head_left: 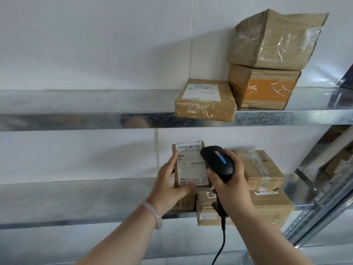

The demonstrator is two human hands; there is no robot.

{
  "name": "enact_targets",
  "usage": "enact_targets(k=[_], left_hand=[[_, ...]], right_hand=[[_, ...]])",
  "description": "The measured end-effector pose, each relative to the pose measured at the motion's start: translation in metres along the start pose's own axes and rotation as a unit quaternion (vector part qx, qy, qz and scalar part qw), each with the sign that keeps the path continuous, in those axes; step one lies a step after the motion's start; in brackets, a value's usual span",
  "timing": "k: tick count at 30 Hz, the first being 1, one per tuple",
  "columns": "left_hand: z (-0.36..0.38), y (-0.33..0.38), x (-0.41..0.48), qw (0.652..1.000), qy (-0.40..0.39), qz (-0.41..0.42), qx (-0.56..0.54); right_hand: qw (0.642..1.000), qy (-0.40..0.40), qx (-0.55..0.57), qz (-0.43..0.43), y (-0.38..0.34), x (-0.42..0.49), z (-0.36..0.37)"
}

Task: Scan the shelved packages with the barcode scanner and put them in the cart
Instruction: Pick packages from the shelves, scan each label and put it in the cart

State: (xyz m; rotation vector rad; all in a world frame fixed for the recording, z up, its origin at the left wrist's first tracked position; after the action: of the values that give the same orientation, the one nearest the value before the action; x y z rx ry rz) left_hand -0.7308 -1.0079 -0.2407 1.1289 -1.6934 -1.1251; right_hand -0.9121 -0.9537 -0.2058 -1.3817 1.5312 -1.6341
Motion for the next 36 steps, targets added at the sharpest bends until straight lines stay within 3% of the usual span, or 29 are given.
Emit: enact_targets(k=[17,36], left_hand=[[-0.197,-0.046,-0.126,0.981,0.190,-0.020,-0.009],[-0.361,-0.099,-0.275,0.909,0.410,-0.024,0.069]], right_hand=[[0.983,-0.167,0.066,-0.047,-0.072,-0.090,0.192],[0.926,-0.365,-0.005,-0.095,-0.155,-0.218,0.360]])
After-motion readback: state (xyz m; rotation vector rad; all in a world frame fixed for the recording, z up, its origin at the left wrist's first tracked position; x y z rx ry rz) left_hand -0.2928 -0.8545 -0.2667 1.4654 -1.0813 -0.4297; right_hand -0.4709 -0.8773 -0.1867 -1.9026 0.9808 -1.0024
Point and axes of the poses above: each hand's wrist, its own x-axis towards the middle knuckle, its own z-axis out of the palm, y = z × x, the point moved 5 cm from there along x, towards the middle knuckle
